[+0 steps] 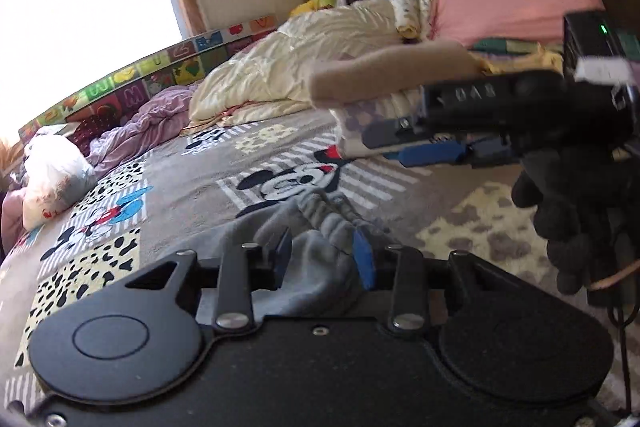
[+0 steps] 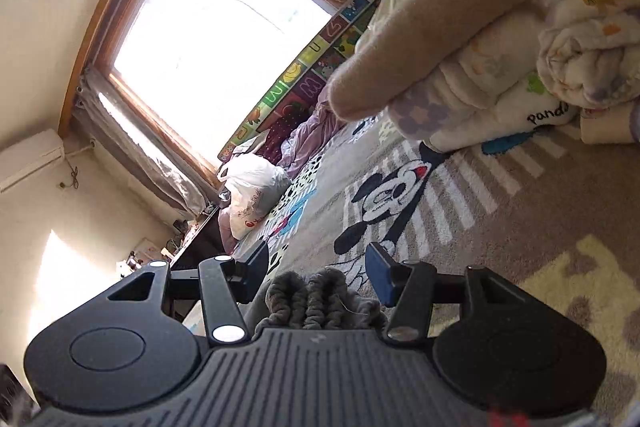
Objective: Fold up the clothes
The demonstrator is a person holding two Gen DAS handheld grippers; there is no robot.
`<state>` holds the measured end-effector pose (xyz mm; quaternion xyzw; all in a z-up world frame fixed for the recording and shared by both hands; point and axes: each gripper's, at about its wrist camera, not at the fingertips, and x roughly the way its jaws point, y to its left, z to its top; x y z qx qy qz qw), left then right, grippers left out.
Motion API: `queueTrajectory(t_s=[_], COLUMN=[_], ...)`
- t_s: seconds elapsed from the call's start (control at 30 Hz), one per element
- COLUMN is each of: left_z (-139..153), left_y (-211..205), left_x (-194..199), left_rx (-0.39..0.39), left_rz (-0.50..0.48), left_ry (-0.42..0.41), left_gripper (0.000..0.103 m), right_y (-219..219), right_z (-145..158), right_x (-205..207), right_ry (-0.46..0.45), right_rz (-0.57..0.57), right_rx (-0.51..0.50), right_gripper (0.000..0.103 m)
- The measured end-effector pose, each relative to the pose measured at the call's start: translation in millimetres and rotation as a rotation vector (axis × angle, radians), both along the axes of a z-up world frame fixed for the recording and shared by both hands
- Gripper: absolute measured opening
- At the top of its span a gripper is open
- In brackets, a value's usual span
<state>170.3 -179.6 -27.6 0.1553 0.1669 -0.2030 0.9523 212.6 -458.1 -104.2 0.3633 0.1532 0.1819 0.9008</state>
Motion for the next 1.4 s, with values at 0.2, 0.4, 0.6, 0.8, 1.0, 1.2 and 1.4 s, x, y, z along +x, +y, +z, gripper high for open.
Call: queueTrajectory(t_s=[0.2, 0.4, 0.6, 0.8, 1.0, 1.2, 1.4], left_z=[-10.2, -74.5, -53.7, -19.0, -58.4, -51.1, -17.7], left_y=[58.7, 47.0, 57.0, 79.2, 33.6, 48.7, 100.3], left_x=[39.6, 43.9, 44.2, 78.1, 120.5, 116.5, 28.4], left_rx=[-0.140, -0.019, 0.020, -0.130, 0.061, 0.012, -0.097], left_rz=[0.234, 0.180, 0.087, 0.171, 0.131, 0.164, 0.234], left_ry=[0.021, 0.157, 0.183, 0.091, 0.274, 0.327, 0.111], left_gripper=[0.033, 0.035, 0.036, 0.035, 0.035, 0.036, 0.061], right_y=[77.0, 130.2, 122.5, 115.2, 112.0, 110.5, 103.2], right_z=[36.1, 15.9, 8.0, 7.9, 8.3, 5.7, 8.2], right_x=[-5.1, 29.1, 20.6, 19.3, 23.4, 26.4, 26.2], right_ry=[-0.222, -0.039, -0.016, -0.030, -0.022, -0.016, -0.009], right_rz=[0.122, 0.159, 0.167, 0.174, 0.190, 0.199, 0.186], right_rx=[-0.351, -0.712, -0.715, -0.644, -0.620, -0.613, -0.553], right_gripper=[0.054, 0.038, 0.033, 0.035, 0.035, 0.034, 0.034])
